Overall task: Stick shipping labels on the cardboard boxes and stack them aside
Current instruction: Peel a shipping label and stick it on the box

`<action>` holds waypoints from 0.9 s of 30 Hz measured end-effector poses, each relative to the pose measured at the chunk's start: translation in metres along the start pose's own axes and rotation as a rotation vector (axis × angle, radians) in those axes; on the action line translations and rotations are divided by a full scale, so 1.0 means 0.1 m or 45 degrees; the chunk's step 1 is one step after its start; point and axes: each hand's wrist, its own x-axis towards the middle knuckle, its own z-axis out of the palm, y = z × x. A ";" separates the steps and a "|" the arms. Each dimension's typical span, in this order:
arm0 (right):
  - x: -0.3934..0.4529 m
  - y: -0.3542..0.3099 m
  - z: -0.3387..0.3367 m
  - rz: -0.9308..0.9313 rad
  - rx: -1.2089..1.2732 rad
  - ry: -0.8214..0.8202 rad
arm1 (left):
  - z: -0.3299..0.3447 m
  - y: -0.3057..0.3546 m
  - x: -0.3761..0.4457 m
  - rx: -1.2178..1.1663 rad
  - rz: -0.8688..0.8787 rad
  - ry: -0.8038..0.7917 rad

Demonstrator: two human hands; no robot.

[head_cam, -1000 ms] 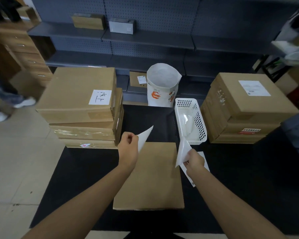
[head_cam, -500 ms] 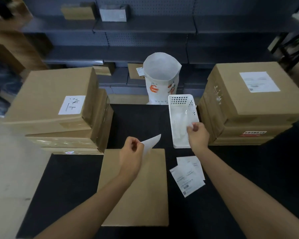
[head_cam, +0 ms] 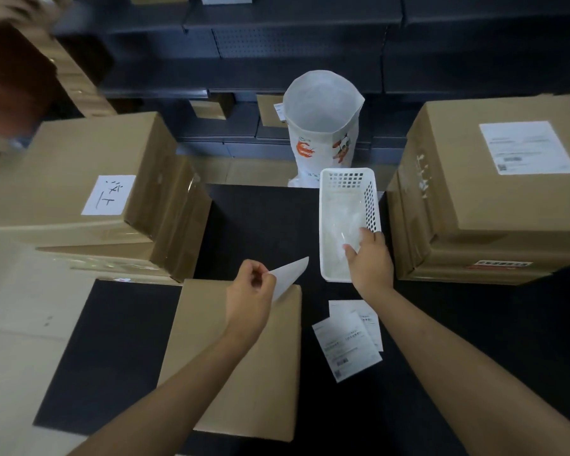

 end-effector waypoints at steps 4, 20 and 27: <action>-0.19 -0.17 -0.13 -0.043 0.135 0.190 | 0.00 -0.01 -0.01 0.000 0.039 0.015; -1.40 -1.40 -0.07 0.228 0.902 -0.269 | -1.03 -0.34 -0.42 -0.096 0.716 -0.269; -2.09 -1.52 0.19 0.325 1.155 -0.405 | -1.48 -0.88 -0.37 0.066 0.282 0.061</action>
